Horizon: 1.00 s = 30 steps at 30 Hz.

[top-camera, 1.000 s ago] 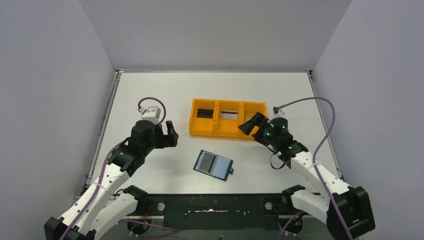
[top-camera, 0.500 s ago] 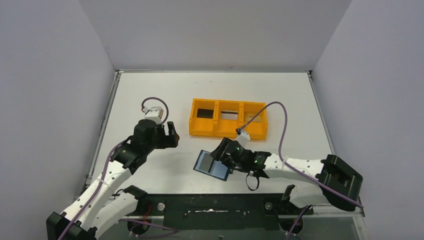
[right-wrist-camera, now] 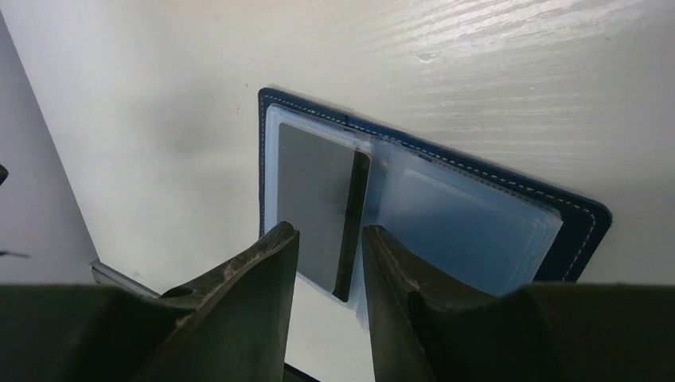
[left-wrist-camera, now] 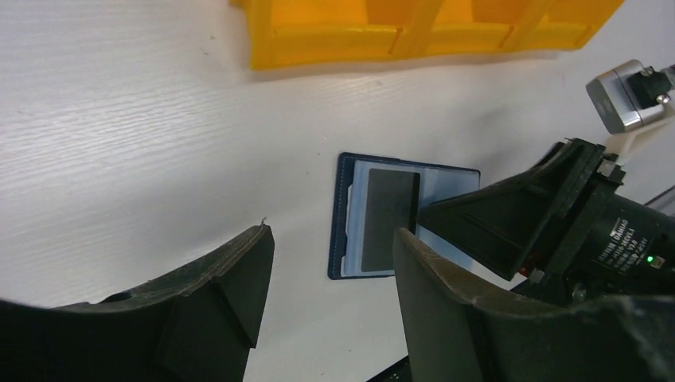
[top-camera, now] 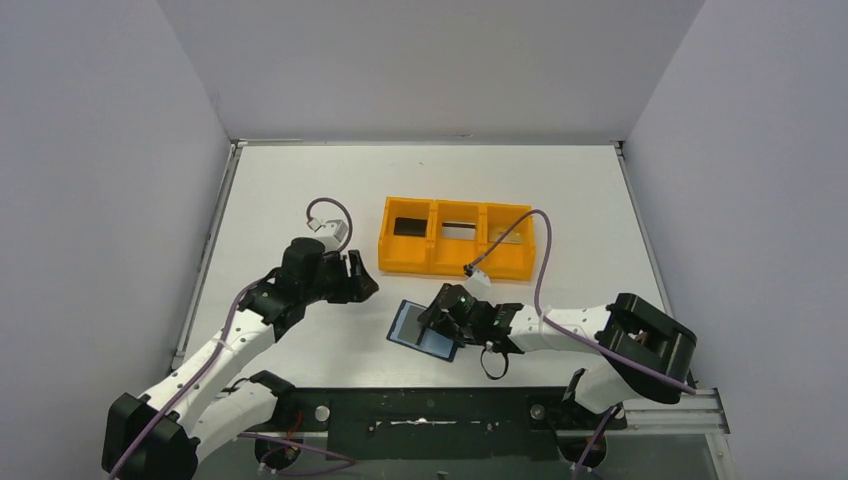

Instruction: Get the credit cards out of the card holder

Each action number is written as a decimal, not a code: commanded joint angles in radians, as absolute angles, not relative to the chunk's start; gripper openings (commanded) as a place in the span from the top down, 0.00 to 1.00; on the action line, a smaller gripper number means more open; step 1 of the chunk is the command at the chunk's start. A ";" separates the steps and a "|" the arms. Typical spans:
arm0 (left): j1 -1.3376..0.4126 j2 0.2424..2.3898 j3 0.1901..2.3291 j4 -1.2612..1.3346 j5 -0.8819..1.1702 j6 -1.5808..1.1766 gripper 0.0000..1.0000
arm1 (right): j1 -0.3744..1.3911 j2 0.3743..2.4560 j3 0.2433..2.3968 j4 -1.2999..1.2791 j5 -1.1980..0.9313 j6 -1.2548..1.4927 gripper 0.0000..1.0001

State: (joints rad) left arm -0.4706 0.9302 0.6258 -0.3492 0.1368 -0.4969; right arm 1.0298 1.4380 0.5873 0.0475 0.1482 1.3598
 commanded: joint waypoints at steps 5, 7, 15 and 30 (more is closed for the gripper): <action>-0.573 1.045 0.625 -0.180 0.249 -0.573 0.49 | 0.994 1.485 0.564 0.144 0.100 1.394 0.64; -0.609 1.078 0.620 -0.156 0.237 -0.586 0.50 | 0.978 1.503 0.537 0.179 0.071 1.409 0.64; -0.684 1.219 0.620 -0.103 0.200 -0.619 0.57 | 0.933 1.556 0.493 0.254 -0.001 1.394 0.73; -0.767 1.308 0.514 0.009 0.194 -0.702 0.64 | 0.916 1.542 0.537 0.256 -0.043 1.276 0.77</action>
